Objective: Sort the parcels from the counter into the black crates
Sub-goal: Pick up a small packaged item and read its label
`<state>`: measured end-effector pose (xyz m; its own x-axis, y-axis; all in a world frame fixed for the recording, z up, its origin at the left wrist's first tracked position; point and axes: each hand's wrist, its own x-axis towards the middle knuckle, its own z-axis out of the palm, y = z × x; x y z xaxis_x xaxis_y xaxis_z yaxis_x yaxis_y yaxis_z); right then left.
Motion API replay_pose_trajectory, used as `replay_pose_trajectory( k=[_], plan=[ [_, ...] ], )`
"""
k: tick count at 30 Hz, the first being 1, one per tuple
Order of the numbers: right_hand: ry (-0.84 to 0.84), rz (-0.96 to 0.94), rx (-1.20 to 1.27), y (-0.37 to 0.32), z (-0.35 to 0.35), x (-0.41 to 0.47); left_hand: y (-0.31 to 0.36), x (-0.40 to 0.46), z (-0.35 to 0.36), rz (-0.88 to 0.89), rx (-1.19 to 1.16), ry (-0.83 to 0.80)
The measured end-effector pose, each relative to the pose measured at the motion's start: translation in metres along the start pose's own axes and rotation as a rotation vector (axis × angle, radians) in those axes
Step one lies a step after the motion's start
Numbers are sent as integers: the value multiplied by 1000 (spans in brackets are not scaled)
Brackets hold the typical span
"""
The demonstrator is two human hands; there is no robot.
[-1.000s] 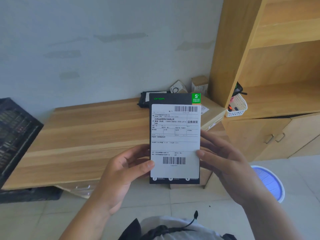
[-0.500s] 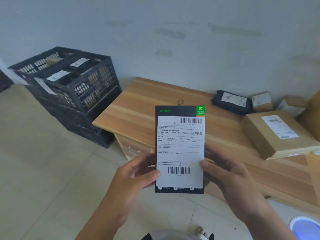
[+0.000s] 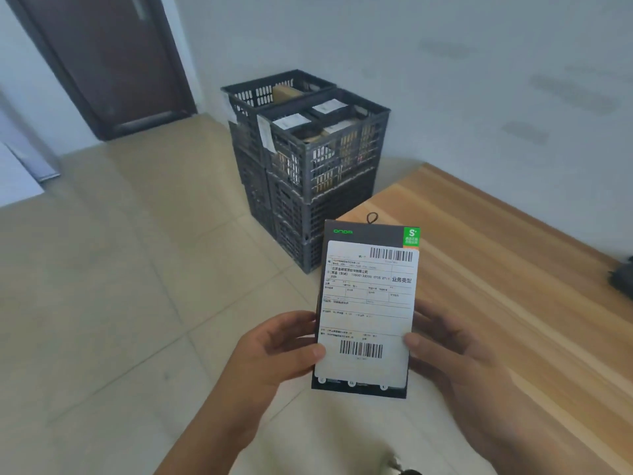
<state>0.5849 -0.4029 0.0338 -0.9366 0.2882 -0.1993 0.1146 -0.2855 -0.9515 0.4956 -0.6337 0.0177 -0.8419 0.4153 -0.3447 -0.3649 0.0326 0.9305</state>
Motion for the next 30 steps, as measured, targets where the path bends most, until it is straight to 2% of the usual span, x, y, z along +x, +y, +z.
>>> replay_pose_trajectory(
  k=[6,18,25,30],
  plan=[
    [-23,49,15,-5,28,78,23,59,-34,-19,-5,54],
    [-97,145,94,-14,91,291,98,219,-106,-51,-8,153],
    [-222,214,54,-14,169,400,122,281,-188,-37,-61,265],
    [-193,207,-32,-13,235,476,142,348,-263,-21,-76,255]
  ],
)
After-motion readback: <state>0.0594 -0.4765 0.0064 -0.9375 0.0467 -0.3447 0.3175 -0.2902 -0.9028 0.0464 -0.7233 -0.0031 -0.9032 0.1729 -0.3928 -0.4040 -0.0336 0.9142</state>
